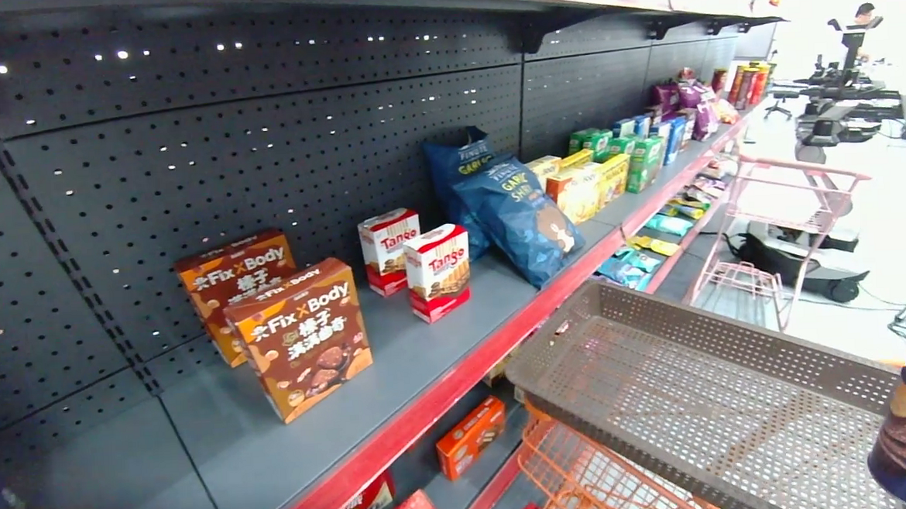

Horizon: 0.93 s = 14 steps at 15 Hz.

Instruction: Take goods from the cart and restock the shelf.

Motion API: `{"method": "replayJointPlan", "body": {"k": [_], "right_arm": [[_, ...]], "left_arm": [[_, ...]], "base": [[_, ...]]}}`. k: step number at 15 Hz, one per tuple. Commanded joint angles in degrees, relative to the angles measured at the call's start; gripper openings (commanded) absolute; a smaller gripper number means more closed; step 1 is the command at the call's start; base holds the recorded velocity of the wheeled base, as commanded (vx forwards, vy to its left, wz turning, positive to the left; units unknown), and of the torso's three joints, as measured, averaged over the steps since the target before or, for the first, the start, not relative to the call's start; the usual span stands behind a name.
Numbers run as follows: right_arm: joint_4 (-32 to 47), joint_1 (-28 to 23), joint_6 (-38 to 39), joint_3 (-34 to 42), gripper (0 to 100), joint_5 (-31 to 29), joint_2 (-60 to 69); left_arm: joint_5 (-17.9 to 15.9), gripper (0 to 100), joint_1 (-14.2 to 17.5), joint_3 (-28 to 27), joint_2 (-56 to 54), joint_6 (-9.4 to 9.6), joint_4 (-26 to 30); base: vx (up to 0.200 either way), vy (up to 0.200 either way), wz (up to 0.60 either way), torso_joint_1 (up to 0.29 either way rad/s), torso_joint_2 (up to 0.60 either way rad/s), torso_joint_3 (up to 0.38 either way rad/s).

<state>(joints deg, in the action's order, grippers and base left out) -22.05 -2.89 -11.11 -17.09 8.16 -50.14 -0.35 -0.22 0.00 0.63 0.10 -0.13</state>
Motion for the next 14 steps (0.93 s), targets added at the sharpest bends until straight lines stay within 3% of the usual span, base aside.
{"method": "replayJointPlan", "body": {"k": [1, 14], "right_arm": [[0.34, 0.69, 0.21, 0.30, 0, 0.02, 1.80], [0.52, 2.54, 2.32, 1.89, 0, 0.11, 5.14]], "left_arm": [[0.00, 100, 0.04, 0.00, 0.07, -0.01, -0.04], [0.00, 100, -0.04, 0.00, 0.07, -0.01, -0.04]], "base": [[0.000, 0.000, 0.60, 0.007, 0.00, 0.002], [0.000, 0.000, 0.60, 0.002, 0.00, 0.002]]}}
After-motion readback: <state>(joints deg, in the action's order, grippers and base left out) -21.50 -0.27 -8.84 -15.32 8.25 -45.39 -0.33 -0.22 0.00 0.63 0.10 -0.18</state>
